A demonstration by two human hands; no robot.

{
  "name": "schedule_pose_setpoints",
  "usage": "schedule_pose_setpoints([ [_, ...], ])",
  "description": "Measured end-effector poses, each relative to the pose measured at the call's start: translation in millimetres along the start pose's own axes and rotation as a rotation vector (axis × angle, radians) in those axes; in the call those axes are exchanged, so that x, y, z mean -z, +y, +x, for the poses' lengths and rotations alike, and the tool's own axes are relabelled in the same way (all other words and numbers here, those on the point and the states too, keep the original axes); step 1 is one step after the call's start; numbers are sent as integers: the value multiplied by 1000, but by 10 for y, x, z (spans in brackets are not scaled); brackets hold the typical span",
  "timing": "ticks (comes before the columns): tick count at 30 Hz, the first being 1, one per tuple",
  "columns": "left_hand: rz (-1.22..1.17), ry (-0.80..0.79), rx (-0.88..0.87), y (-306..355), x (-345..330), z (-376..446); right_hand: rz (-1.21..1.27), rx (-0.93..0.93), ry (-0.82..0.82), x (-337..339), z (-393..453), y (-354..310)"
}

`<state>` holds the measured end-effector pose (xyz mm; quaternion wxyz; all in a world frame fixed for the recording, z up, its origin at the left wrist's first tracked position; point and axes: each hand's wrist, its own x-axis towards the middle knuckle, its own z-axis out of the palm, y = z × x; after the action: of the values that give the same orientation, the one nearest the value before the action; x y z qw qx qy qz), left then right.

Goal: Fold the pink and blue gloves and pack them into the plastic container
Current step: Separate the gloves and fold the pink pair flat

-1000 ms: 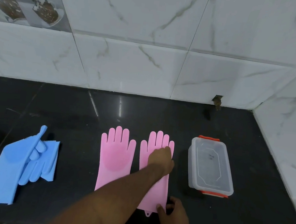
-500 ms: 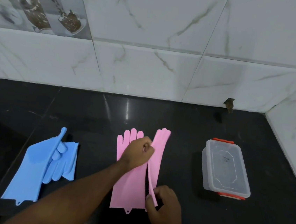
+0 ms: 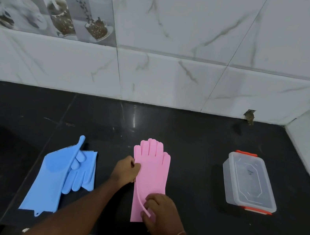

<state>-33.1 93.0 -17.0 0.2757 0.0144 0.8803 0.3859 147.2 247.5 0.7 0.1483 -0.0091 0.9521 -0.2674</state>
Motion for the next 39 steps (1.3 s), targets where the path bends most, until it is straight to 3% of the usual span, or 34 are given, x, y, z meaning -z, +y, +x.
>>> schedule_pose_setpoints([
  [4, 14, -28, 25, 38, 30, 24, 129, -69, -47, 121, 56, 84],
  [9, -1, -45, 40, 32, 25, 55, 385, -427, 315, 431, 504, 271],
  [12, 0, -66, 41, 40, 31, 68, 408, -556, 284, 565, 810, 443],
  [30, 5, -64, 58, 98, 1, 43, 255, -534, 260, 610, 1183, 539],
  [39, -14, 18, 82, 74, -4, 44, 247, -611, 241, 573, 1245, 571],
])
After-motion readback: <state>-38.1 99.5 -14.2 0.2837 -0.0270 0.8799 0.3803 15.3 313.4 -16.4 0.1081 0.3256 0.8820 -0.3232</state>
